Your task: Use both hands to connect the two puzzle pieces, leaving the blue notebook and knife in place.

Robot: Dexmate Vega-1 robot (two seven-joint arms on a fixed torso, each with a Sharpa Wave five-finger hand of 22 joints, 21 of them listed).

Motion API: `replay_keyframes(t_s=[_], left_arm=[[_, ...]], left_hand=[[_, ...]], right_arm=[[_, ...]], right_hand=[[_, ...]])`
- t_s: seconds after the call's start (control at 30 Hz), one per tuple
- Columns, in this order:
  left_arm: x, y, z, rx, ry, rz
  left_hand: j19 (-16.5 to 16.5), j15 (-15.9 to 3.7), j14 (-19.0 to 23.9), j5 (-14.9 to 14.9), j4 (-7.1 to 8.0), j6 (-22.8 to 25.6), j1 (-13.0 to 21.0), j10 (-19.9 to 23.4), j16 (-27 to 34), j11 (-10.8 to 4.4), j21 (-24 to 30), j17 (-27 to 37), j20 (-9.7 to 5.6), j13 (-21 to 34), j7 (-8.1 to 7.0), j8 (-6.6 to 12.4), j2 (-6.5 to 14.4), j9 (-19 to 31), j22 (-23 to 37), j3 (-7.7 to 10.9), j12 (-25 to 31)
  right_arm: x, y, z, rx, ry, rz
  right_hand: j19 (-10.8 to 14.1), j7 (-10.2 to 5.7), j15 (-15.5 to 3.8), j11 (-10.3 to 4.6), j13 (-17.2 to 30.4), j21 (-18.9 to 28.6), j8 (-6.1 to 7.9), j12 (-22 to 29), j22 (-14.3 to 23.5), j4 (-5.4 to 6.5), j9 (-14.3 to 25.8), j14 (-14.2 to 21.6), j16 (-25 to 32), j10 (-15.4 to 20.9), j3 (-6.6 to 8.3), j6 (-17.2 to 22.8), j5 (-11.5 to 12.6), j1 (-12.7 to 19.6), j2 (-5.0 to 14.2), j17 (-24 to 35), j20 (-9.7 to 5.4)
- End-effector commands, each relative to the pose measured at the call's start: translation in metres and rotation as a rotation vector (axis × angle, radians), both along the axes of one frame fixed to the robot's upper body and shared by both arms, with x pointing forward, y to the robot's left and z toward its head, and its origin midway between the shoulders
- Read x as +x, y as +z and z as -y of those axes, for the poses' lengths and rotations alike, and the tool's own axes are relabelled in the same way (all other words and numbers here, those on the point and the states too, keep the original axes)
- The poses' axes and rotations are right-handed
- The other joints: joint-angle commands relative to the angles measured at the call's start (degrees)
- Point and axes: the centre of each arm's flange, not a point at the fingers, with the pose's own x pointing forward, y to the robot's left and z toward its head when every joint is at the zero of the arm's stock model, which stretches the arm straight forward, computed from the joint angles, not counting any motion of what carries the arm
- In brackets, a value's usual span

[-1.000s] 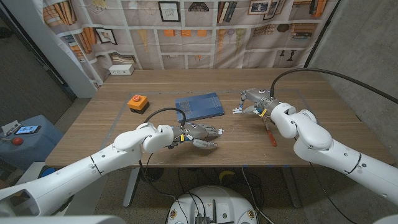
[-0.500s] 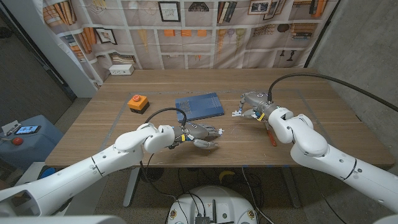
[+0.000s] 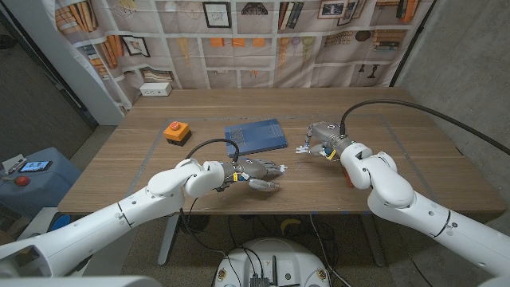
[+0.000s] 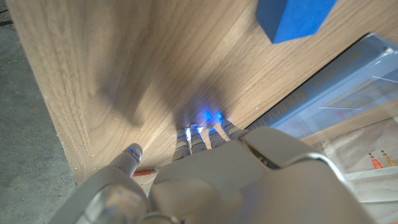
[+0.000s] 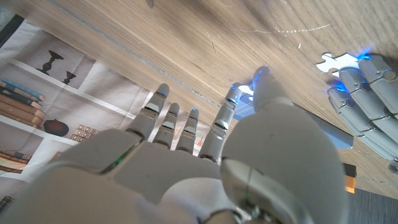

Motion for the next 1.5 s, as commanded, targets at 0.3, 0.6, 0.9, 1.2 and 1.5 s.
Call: replay_keyframes(t_s=[0.3, 0.6, 0.9, 1.2, 1.5], left_arm=[[-0.003, -0.002, -0.001, -0.021, 0.019, -0.010], [-0.004, -0.002, 0.000, -0.018, 0.015, -0.013], [-0.003, 0.000, -0.003, -0.018, 0.006, -0.013], [-0.003, 0.001, -0.003, -0.020, 0.000, -0.011], [-0.004, 0.000, -0.002, -0.022, -0.004, -0.017]], left_hand=[[-11.2, -1.49, -5.6, 0.3, -0.05, -0.3, 0.2, 0.1, 0.2, 0.02, 0.2, -0.1, -2.67, 0.0, -0.15, -0.33, 7.8, 0.1, 0.0, 0.70, 0.2], [-11.2, -1.48, -5.6, 0.4, -0.13, -0.3, 0.3, 0.1, 0.1, 0.01, 0.2, -0.1, -2.65, 0.0, -0.08, -0.35, 7.9, 0.1, -0.1, 1.02, 0.1], [-10.8, -1.51, -5.4, 0.4, -0.16, 0.0, 0.4, 0.3, 0.1, -0.04, 0.3, -0.1, -2.59, 0.0, -0.06, -0.29, 7.9, 0.1, -0.1, 1.30, 0.1], [-10.7, -1.55, -5.2, 0.4, -0.17, 0.1, 0.4, 0.4, 0.1, 0.02, 0.3, -0.1, -2.52, 0.0, -0.07, -0.26, 7.8, 0.1, -0.1, 1.51, 0.1], [-10.7, -1.51, -5.1, 0.4, -0.18, 0.1, 0.4, 0.5, 0.1, 0.11, 0.3, -0.2, -2.50, 0.0, -0.02, -0.29, 7.8, 0.1, -0.1, 1.70, 0.1]], right_arm=[[-0.004, -0.017, -0.012, 0.032, -0.015, -0.009], [-0.005, -0.023, -0.017, 0.039, -0.022, -0.004], [-0.006, -0.028, -0.022, 0.044, -0.034, -0.004], [-0.005, -0.036, -0.028, 0.023, -0.043, 0.011], [-0.003, -0.043, -0.032, 0.009, -0.039, 0.007]], right_hand=[[0.9, 0.18, 0.07, 0.06, 0.3, 0.2, 0.26, 0.2, 0.3, 0.16, 0.1, 1.0, 0.7, 1.1, -0.23, 0.4, -0.2, 0.3, 0.55, 0.2, 0.23], [1.0, 0.19, 0.28, 0.08, 0.3, 0.2, 0.24, 0.2, 0.3, 0.15, 0.1, 1.3, 0.7, 1.4, -0.33, 0.4, -0.3, 0.3, 0.50, 0.3, 0.32], [0.9, 0.20, 0.43, 0.20, 0.3, 0.1, 0.24, 0.2, 0.3, 0.14, 0.1, 1.4, 0.8, 1.7, -0.42, 0.5, -0.3, 0.2, 0.48, 0.3, 0.71], [0.9, 0.20, 0.56, 0.18, 0.3, 0.1, 0.22, 0.2, 0.3, 0.12, 0.0, 1.6, 0.9, 1.9, -0.51, 0.5, -0.3, 0.2, 0.43, 0.4, 0.95], [1.0, 0.20, 0.49, 0.15, 0.4, 0.1, 0.23, 0.3, 0.3, 0.11, 0.0, 1.9, 1.0, 2.3, -0.57, 0.6, -0.3, 0.2, 0.47, 0.4, 0.99]])
